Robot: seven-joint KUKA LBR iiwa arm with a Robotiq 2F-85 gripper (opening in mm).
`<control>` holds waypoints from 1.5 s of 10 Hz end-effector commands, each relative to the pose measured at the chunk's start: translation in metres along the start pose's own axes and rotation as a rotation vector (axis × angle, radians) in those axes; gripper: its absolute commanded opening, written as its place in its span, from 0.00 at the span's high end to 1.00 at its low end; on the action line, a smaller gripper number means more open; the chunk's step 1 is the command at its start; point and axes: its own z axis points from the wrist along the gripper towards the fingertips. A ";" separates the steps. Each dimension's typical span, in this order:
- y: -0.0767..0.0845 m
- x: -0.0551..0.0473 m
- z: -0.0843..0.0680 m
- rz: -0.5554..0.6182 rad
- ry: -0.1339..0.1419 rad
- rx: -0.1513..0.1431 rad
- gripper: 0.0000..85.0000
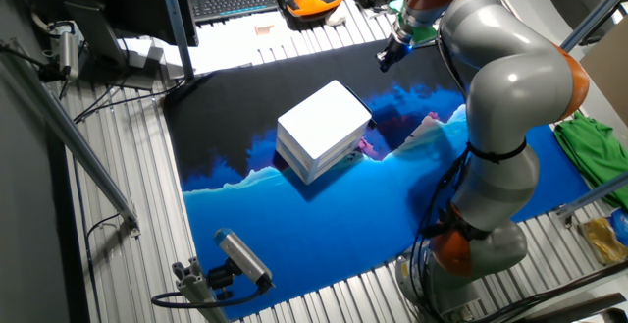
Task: Grasp the handle and close the drawer
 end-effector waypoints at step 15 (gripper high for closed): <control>0.007 0.005 0.010 0.004 -0.012 0.015 1.00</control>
